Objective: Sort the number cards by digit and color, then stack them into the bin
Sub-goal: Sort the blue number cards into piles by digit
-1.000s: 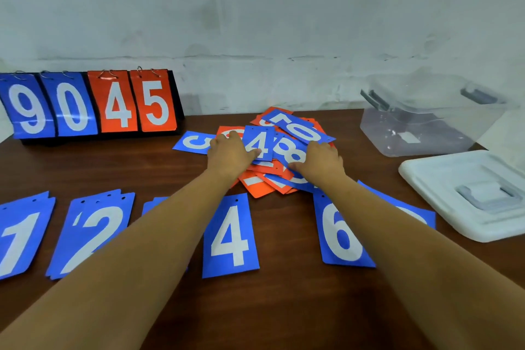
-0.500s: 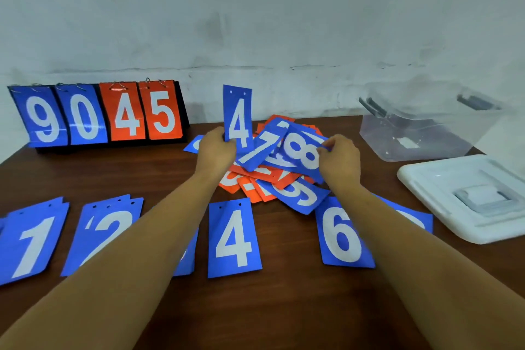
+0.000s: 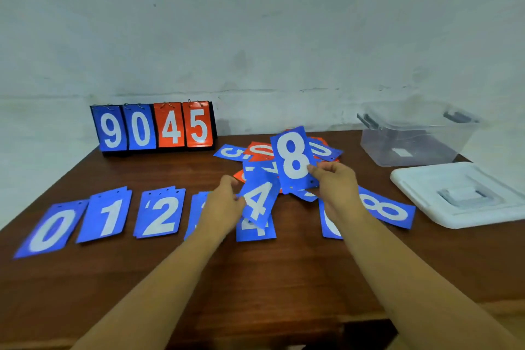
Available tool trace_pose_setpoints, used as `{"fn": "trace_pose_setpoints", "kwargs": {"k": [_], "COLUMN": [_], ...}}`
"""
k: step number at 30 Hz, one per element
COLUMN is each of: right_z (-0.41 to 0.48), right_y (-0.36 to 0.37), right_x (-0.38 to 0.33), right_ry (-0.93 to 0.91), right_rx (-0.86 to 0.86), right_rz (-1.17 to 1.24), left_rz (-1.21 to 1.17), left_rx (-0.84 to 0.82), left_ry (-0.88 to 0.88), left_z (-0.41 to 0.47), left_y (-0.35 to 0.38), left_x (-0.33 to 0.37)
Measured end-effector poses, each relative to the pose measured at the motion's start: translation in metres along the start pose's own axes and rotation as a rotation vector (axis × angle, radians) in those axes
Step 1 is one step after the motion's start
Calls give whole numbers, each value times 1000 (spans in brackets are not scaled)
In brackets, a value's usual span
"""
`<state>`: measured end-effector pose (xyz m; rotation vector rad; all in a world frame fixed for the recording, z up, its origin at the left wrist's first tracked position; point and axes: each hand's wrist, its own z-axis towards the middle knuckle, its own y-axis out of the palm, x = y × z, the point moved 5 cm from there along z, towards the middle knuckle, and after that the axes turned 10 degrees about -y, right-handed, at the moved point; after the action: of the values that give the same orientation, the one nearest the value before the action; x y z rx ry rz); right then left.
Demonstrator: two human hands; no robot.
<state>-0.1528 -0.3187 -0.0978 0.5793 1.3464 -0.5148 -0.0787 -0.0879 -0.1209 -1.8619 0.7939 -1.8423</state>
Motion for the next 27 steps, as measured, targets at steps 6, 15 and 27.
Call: {"fn": "trace_pose_setpoints", "kwargs": {"k": [6, 15, 27], "right_z": [-35, -59, -55], "right_y": [-12, -29, -55], "right_x": [28, 25, 4], "right_ry": [153, 134, 289], "right_rx": [-2, -176, -238], "right_rz": [-113, -128, 299], "left_rz": [535, 35, -545], "left_rx": [102, 158, -238], "left_ry": [129, 131, -104], "left_z": [-28, -43, -58], "left_y": [9, 4, 52], "left_x": [-2, 17, 40]}}
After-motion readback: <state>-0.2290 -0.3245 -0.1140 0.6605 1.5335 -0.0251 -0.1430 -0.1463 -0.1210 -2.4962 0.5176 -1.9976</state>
